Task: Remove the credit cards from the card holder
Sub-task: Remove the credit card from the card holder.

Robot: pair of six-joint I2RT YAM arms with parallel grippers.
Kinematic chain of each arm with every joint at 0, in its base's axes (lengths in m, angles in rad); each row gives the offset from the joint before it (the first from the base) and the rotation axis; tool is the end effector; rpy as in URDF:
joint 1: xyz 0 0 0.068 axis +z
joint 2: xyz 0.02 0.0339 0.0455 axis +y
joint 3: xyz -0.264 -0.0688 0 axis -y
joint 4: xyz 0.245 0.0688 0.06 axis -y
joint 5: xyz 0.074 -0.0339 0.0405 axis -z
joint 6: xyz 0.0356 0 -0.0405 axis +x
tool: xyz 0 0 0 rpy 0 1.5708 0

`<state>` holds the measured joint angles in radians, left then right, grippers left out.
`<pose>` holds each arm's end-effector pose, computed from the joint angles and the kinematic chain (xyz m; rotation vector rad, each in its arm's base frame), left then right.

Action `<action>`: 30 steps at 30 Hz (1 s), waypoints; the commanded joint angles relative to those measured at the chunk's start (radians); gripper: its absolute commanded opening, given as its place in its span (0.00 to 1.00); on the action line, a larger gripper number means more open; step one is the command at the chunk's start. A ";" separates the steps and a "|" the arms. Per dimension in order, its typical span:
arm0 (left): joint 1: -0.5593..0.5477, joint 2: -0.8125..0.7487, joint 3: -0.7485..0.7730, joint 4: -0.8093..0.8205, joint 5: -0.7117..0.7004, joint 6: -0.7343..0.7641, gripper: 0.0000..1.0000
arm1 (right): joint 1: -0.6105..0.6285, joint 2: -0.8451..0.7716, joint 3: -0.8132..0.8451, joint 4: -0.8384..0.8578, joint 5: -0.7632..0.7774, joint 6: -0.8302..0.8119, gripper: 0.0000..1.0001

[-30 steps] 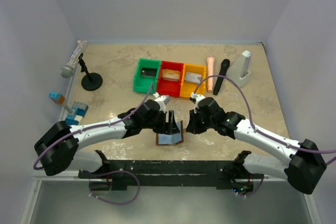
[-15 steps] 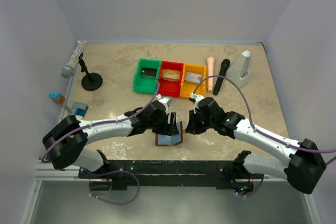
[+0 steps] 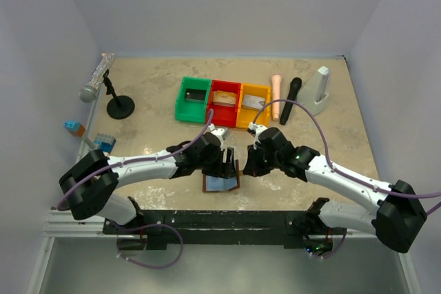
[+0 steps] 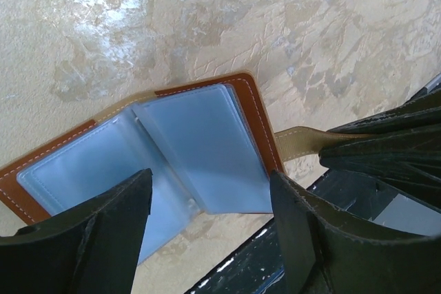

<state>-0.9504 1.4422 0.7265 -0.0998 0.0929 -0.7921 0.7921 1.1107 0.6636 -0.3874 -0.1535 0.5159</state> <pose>0.1632 -0.2342 0.1802 0.2524 2.5779 -0.8636 0.1527 0.1625 0.2173 -0.4250 2.5097 0.7523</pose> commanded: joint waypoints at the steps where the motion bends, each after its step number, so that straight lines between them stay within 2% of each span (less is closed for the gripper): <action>1: -0.016 0.023 0.050 -0.001 -0.016 0.005 0.73 | 0.004 -0.005 0.027 0.030 -0.027 0.001 0.00; 7: -0.022 0.052 0.067 -0.024 -0.039 0.010 0.70 | 0.006 -0.014 0.030 0.030 -0.038 0.003 0.00; 18: -0.024 -0.005 0.034 -0.078 -0.146 0.007 0.55 | 0.004 -0.032 0.037 0.009 -0.032 -0.002 0.00; 25: -0.021 -0.077 -0.004 -0.106 -0.203 0.002 0.53 | 0.004 -0.034 0.041 -0.001 -0.031 -0.011 0.00; 30: -0.018 -0.132 -0.019 -0.141 -0.242 -0.001 0.56 | 0.004 -0.037 0.044 -0.008 -0.027 -0.017 0.00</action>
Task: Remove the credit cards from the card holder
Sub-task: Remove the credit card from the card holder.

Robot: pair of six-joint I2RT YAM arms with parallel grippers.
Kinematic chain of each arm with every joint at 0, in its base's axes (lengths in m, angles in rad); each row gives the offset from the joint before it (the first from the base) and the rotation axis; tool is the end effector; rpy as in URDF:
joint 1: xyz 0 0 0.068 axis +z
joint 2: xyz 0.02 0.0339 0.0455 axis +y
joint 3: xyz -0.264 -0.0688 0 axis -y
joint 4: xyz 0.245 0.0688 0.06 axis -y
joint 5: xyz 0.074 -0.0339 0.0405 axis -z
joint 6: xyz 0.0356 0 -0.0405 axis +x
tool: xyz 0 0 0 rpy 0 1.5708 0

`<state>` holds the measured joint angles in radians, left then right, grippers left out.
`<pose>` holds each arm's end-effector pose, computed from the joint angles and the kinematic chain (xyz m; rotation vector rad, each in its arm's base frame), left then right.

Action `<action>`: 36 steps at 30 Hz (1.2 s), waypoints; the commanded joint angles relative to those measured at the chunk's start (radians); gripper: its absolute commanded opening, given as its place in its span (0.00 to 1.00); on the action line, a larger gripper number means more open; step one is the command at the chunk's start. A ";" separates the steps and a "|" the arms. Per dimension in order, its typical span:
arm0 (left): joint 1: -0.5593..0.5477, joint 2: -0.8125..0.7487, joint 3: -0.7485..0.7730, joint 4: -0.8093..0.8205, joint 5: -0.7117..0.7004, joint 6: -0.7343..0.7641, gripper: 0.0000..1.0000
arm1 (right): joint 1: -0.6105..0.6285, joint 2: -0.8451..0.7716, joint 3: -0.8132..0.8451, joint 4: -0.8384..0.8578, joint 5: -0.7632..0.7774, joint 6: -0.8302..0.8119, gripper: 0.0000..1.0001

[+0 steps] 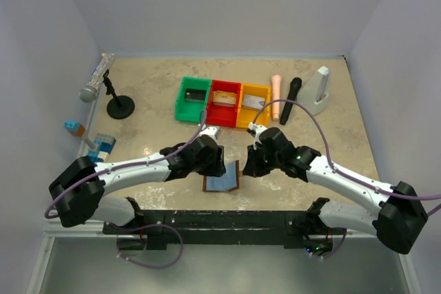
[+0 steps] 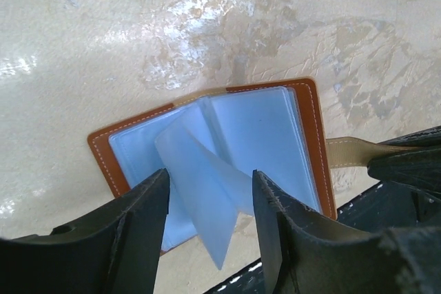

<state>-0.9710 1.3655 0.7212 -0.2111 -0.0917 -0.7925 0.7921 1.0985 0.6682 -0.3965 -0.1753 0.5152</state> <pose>0.1550 -0.2209 0.1902 0.1830 2.5342 -0.6588 0.1511 0.1620 0.2207 -0.4373 2.5064 0.7807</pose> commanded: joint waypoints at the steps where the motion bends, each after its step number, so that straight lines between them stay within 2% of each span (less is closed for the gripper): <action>1: 0.006 -0.071 -0.023 -0.033 -0.059 -0.002 0.57 | 0.004 -0.025 0.039 -0.001 -0.006 -0.015 0.00; 11: 0.014 -0.215 -0.057 -0.036 -0.106 0.007 0.68 | 0.004 -0.012 0.042 -0.002 -0.012 -0.020 0.00; 17: -0.008 -0.106 0.007 0.009 0.009 0.039 0.69 | 0.006 -0.008 0.056 0.002 -0.029 -0.014 0.00; 22: -0.028 -0.039 0.024 0.038 0.043 0.036 0.70 | 0.009 -0.008 0.071 -0.002 -0.033 -0.012 0.00; 36: -0.031 -0.025 0.047 0.067 0.063 0.024 0.73 | 0.013 0.001 0.064 -0.001 -0.038 -0.007 0.00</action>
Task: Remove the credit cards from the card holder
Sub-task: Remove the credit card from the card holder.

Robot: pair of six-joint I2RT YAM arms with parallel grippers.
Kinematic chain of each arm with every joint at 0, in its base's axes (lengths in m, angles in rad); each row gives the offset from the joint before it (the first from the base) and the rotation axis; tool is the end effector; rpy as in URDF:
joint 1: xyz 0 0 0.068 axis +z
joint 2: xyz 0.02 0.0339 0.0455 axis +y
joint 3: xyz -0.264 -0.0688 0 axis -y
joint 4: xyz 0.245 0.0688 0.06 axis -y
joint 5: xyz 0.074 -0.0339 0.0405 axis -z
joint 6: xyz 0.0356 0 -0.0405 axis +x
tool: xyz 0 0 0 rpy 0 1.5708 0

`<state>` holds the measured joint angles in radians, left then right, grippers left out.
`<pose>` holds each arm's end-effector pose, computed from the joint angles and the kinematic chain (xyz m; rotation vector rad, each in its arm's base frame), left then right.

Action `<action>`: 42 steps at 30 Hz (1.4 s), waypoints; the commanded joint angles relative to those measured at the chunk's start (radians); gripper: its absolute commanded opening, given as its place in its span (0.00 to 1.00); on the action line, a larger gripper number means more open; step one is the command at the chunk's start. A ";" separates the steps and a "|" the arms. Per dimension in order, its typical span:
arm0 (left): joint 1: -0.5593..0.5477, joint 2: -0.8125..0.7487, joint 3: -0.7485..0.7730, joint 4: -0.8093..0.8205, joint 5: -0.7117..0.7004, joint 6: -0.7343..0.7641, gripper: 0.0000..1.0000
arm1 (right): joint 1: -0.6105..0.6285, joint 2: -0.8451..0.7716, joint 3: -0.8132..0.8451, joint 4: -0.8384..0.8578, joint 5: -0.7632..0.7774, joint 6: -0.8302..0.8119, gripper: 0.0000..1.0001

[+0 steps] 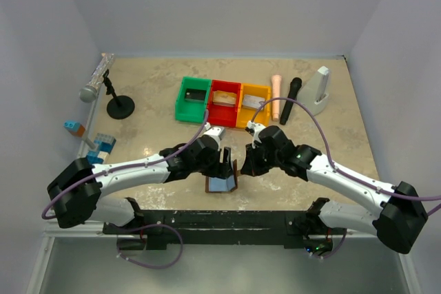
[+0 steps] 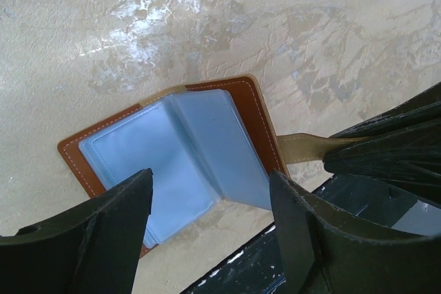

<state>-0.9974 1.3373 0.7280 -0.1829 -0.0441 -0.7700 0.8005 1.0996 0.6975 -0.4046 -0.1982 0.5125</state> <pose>0.1484 -0.2269 0.2013 0.2622 2.4964 -0.7609 0.1513 0.1660 0.2294 -0.4631 2.4892 0.8197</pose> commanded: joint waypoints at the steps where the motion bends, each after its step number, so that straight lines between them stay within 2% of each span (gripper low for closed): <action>1: -0.004 0.006 0.039 0.040 0.016 0.001 0.73 | 0.006 0.002 0.034 0.007 -0.017 -0.005 0.00; 18: -0.006 0.042 0.030 0.025 -0.006 -0.002 0.67 | 0.009 0.005 0.036 0.006 -0.014 -0.003 0.00; 26: -0.006 -0.072 0.002 0.051 -0.031 -0.008 0.73 | 0.012 0.006 0.031 0.009 -0.015 -0.002 0.00; 42: -0.012 0.033 0.030 0.057 0.012 -0.005 0.72 | 0.014 0.009 0.037 0.012 -0.023 0.001 0.00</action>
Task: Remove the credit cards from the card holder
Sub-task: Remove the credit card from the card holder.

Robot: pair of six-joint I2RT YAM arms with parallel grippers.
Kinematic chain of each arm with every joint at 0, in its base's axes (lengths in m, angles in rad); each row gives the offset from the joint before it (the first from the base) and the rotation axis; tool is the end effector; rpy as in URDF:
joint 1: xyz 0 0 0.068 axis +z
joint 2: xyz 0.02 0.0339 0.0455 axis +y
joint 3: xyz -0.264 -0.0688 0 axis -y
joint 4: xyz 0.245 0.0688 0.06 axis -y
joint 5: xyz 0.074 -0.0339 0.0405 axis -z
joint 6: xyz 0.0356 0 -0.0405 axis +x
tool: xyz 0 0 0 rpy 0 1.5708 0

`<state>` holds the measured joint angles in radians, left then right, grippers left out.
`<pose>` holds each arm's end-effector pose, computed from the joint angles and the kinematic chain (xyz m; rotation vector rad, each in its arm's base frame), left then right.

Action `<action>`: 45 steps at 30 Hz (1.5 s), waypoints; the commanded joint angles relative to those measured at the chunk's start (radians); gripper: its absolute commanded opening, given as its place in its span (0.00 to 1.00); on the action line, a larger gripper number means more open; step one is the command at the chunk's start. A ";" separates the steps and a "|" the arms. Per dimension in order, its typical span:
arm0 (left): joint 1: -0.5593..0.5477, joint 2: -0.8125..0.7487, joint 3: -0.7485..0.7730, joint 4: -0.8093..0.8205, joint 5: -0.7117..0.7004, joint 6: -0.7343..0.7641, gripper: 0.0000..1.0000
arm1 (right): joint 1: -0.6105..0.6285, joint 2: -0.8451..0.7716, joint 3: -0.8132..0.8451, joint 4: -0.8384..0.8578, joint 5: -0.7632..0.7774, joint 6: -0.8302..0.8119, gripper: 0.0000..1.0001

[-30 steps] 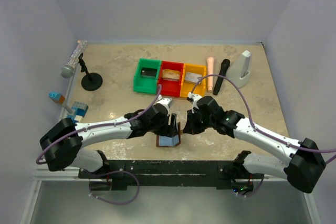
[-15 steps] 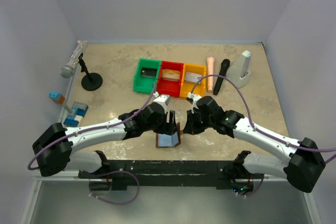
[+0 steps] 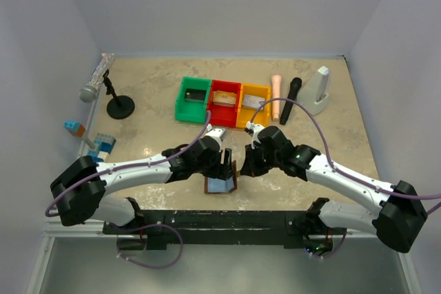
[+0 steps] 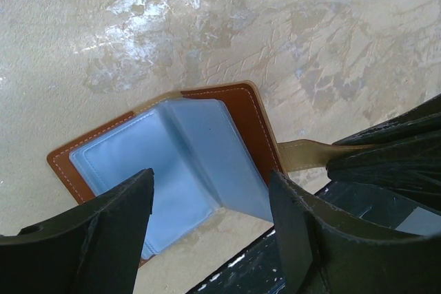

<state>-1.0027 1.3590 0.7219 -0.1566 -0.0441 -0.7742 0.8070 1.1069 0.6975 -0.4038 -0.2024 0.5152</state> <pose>0.1487 -0.2301 0.1960 0.2640 2.4993 -0.7634 0.1507 0.1677 0.2280 -0.4707 2.4975 0.8241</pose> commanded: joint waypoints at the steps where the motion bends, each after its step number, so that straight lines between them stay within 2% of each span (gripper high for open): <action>1: -0.007 0.014 0.036 0.031 0.012 0.000 0.71 | 0.008 0.002 0.037 0.011 -0.017 -0.003 0.00; 13: -0.005 -0.021 -0.019 -0.023 -0.065 -0.004 0.62 | 0.009 -0.004 0.036 0.002 -0.009 -0.007 0.00; 19: 0.009 -0.090 -0.058 -0.060 -0.119 0.000 0.62 | 0.009 -0.005 0.033 0.000 -0.005 -0.007 0.00; 32: 0.016 -0.144 -0.073 -0.054 -0.109 0.001 0.69 | 0.009 -0.002 0.013 0.008 0.015 0.005 0.00; 35: 0.016 -0.152 -0.082 -0.008 -0.082 0.019 0.69 | 0.004 0.005 -0.010 0.003 0.070 0.032 0.00; 37: 0.016 -0.133 -0.072 0.032 -0.016 0.038 0.69 | 0.003 0.024 -0.013 -0.016 0.096 0.054 0.00; 45: -0.017 0.067 0.056 0.098 0.164 0.069 0.68 | -0.002 0.094 -0.058 -0.010 0.123 0.134 0.00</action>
<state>-0.9985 1.3640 0.7025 -0.1223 0.0158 -0.7387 0.8104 1.1774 0.6632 -0.4061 -0.1154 0.5900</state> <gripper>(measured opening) 0.681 0.034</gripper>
